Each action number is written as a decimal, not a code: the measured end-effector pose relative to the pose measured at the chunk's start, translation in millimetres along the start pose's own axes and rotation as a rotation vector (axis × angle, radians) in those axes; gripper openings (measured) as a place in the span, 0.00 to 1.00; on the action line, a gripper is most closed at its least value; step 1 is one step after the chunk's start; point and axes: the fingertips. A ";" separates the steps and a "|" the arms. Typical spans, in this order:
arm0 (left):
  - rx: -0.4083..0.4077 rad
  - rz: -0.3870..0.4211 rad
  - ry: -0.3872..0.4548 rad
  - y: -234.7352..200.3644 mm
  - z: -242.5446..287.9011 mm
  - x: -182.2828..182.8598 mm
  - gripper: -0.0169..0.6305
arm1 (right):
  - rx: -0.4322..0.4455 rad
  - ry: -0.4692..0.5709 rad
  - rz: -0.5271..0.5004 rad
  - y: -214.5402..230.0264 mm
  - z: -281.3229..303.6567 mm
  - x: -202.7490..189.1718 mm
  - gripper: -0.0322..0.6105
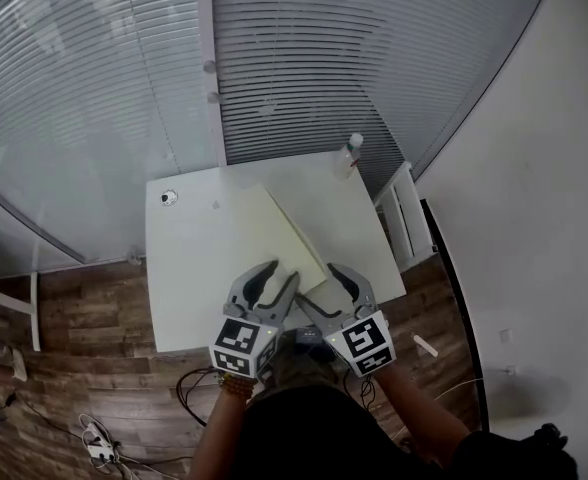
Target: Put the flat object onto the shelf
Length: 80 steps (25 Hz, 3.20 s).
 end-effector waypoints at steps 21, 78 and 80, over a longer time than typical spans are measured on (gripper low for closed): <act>0.050 0.013 -0.017 -39.6 -24.4 -32.8 0.29 | -0.046 0.100 0.227 33.1 -8.7 -6.3 0.44; 0.272 -0.034 -0.269 -160.9 -64.4 -154.4 0.30 | -0.011 -0.277 0.161 18.3 103.7 -209.8 0.41; 0.287 -0.092 -0.311 -181.7 -58.9 -172.4 0.31 | 0.004 -0.310 0.218 15.2 101.1 -218.8 0.46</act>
Point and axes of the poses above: the fingertips, and each gripper's own axes: z forward along the fingers, y to its right, x out of its top, and after that the axes turned 1 degree about -z, right-handed
